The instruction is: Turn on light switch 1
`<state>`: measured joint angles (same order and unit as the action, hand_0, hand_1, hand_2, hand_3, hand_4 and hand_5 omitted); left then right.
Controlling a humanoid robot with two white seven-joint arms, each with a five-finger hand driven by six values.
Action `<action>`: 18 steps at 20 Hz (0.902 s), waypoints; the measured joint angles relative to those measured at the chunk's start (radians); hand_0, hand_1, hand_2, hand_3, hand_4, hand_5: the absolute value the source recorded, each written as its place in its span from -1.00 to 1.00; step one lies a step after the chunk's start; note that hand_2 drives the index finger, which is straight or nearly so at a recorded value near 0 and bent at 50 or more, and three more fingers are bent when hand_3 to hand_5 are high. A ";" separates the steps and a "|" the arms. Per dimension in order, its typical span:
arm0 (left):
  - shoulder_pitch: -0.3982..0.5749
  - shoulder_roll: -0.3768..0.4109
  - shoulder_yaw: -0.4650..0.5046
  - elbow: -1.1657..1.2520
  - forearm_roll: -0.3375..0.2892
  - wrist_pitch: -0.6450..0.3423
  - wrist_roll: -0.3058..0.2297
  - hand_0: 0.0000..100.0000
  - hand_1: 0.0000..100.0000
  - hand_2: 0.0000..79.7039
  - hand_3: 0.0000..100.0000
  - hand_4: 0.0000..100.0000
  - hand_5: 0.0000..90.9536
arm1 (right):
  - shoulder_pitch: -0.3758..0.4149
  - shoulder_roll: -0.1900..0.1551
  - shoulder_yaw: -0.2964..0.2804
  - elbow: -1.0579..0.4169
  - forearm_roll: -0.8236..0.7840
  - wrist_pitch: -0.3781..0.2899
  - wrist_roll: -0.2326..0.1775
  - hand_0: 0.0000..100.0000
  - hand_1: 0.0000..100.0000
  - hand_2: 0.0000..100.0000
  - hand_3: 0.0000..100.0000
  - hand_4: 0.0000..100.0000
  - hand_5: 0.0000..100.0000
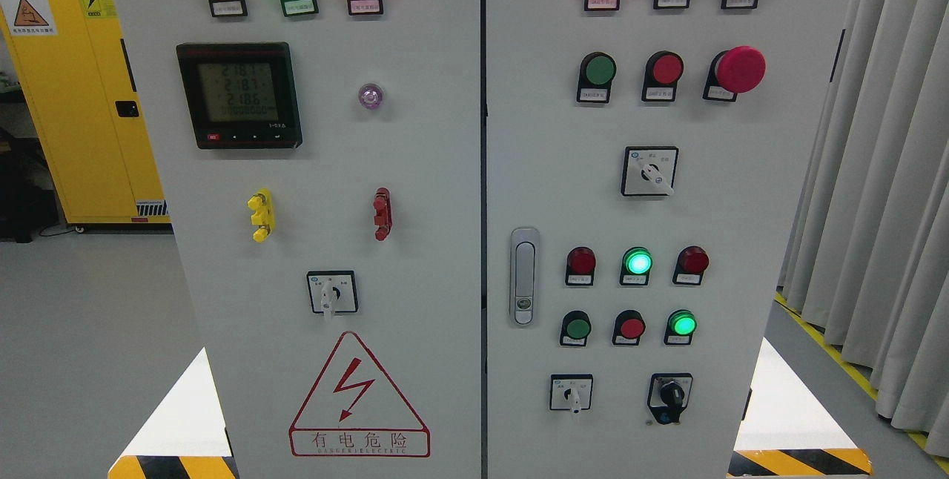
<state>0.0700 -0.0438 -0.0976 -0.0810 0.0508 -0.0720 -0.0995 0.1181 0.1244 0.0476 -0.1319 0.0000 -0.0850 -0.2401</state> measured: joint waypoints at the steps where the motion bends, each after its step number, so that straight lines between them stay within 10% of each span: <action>1: 0.000 0.000 0.000 0.000 0.000 0.000 0.000 -0.80 -0.64 -1.00 -1.00 -1.00 -1.00 | 0.000 0.000 0.000 0.000 0.000 0.000 0.000 -1.00 0.00 -0.92 -1.00 -1.00 -1.00; 18: 0.063 0.020 0.015 -0.116 0.007 -0.028 0.059 -0.76 -0.49 -1.00 -1.00 -1.00 -1.00 | 0.000 0.000 0.000 0.000 0.000 0.000 0.000 -1.00 0.00 -0.92 -1.00 -1.00 -1.00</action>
<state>0.1329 -0.0240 -0.0823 -0.1970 0.0575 -0.0999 -0.0405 0.1181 0.1241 0.0476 -0.1319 0.0000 -0.0850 -0.2401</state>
